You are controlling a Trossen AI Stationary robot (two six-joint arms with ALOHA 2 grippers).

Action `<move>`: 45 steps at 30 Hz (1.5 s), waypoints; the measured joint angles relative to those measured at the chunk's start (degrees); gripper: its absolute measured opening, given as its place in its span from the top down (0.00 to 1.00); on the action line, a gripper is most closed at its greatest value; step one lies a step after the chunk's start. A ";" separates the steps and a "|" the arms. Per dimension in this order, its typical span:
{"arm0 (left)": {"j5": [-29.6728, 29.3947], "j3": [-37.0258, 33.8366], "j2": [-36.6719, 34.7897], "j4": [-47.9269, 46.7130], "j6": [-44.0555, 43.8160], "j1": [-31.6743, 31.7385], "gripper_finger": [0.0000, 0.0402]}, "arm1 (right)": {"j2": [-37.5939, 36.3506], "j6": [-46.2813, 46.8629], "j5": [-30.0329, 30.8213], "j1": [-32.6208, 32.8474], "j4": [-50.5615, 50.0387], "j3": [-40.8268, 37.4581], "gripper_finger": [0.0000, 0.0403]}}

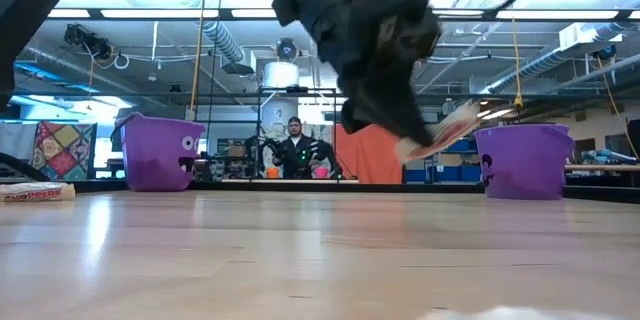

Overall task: Sort candy by brand, put in halloween buckets
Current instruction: Put the white chocolate bar into the green bucket

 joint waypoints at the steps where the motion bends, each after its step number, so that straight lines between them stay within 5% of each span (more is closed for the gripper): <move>1: 0.37 0.00 0.00 1.50 -1.58 -0.81 0.97 | 0.00 -0.03 0.36 0.74 -0.01 0.00 0.63; 11: 0.02 0.00 -0.04 16.58 -16.58 -6.64 0.96 | 0.00 2.87 19.85 3.13 1.92 0.00 0.63; 16: -0.79 1.04 -0.04 22.94 -22.50 -8.66 0.96 | 0.00 -1.06 18.07 2.31 2.26 0.00 0.63; 20: -7.63 5.62 -0.19 25.43 -22.63 -10.54 0.96 | 0.00 -6.25 16.56 1.41 2.50 0.00 0.63; 26: -13.29 13.94 -0.22 21.47 -22.51 -11.50 0.96 | 0.00 -7.88 7.46 0.85 1.15 0.00 0.63; 33: -17.71 17.38 -0.24 16.90 -21.71 -10.91 0.96 | -0.40 6.36 25.69 6.81 -5.92 0.00 0.64; 38: -16.07 17.44 -0.24 23.30 -23.47 -10.20 0.96 | -3.62 18.59 30.06 10.52 -7.04 0.00 0.64; 45: -15.72 17.50 -5.21 25.76 -14.57 -9.84 0.96 | -6.07 18.18 32.57 11.09 2.46 0.00 0.64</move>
